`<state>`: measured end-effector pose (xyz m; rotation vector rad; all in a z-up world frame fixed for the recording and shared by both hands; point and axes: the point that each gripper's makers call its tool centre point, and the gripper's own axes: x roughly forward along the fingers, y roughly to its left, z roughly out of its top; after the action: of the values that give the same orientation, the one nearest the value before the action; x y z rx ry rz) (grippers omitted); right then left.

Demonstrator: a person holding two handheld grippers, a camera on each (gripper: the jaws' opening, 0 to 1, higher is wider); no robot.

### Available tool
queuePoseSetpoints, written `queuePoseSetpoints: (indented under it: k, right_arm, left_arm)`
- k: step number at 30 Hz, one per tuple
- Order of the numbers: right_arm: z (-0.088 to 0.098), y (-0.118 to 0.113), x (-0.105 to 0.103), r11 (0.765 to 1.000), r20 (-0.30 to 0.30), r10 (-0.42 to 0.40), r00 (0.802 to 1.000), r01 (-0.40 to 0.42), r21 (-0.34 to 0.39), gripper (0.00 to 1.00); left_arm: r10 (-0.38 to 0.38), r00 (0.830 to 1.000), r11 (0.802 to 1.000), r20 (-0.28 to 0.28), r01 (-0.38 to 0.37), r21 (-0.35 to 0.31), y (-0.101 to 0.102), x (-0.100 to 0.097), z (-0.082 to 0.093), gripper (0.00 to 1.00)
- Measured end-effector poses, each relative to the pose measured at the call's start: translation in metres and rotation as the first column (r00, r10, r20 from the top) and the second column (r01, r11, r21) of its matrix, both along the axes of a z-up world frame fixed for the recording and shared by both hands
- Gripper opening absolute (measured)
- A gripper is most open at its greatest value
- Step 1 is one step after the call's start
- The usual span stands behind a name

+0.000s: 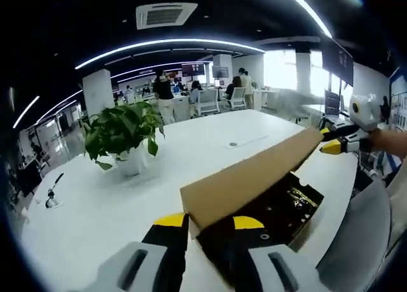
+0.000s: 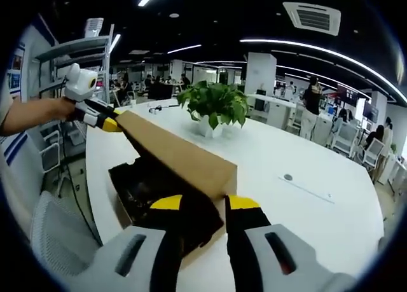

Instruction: Operate the shoe box by opening the lid, removing the specified soft item, and placing it in the target area until the item is outside and the box remains undamaged.

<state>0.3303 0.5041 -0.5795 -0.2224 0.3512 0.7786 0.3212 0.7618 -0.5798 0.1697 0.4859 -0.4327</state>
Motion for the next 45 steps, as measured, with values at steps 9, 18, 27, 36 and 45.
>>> queuePoseSetpoints:
  k: [9,18,27,36,45]
  right_arm:
    - [0.005,-0.001,0.014,1.000,0.055,-0.005,0.998,0.006,-0.030,0.19]
    - [-0.016,-0.006,0.020,0.997,0.033,-0.034,0.999,0.036,-0.062,0.15]
    - [-0.045,-0.014,0.026,0.992,0.005,-0.058,0.998,0.058,-0.116,0.13]
    - [-0.067,-0.018,0.038,0.986,-0.022,-0.067,0.997,0.063,-0.157,0.10]
    - [-0.085,-0.018,0.052,0.980,-0.037,-0.074,0.997,0.065,-0.190,0.08]
  left_arm:
    - [0.046,0.998,0.999,0.034,-0.046,0.005,0.009,0.021,0.008,0.10]
    - [0.085,0.996,0.996,0.034,-0.085,-0.014,0.017,0.037,0.010,0.04]
    - [0.090,0.995,0.996,0.038,-0.089,-0.028,0.017,0.045,0.013,0.04]
    - [0.097,0.994,0.995,0.043,-0.096,-0.029,0.017,0.058,0.015,0.04]
    - [0.106,0.993,0.994,0.048,-0.104,-0.039,0.016,0.071,0.016,0.04]
